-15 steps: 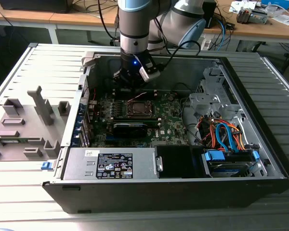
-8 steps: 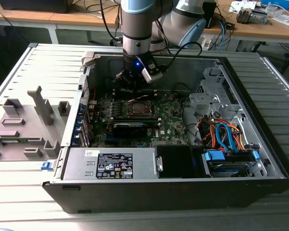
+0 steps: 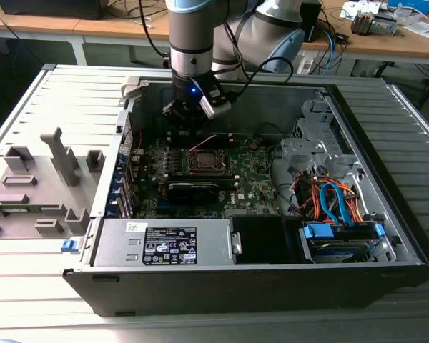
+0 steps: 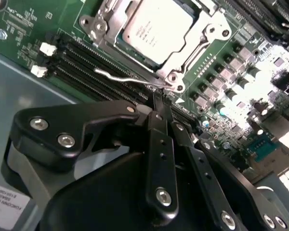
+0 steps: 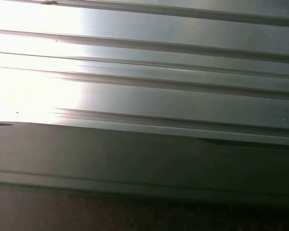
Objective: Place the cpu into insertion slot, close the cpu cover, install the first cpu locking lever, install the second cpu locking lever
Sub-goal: 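Install the first cpu locking lever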
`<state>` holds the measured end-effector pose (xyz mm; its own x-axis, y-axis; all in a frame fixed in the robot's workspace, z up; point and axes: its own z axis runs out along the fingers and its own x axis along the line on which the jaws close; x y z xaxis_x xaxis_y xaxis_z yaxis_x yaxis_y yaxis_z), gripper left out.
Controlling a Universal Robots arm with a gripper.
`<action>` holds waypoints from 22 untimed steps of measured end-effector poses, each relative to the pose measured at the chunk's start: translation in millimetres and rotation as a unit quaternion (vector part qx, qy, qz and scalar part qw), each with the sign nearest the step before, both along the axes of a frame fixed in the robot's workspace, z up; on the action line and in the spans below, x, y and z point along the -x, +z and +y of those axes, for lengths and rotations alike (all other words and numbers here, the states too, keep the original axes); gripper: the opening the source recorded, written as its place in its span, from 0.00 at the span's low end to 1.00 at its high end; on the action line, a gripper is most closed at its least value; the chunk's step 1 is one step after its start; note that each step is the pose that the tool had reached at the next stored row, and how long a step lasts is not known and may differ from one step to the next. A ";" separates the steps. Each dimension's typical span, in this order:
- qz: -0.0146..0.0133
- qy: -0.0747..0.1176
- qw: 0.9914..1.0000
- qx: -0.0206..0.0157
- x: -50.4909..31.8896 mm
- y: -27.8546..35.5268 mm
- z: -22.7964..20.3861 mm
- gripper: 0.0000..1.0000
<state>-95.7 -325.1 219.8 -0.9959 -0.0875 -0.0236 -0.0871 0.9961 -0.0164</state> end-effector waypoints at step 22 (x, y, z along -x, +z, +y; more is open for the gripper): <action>0.001 0.000 1.000 0.000 -14.1 -11.5 -6.3 0.11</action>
<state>-81.6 -331.4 208.2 -0.9959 -0.0882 -0.0222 -0.0878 0.9960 -0.0166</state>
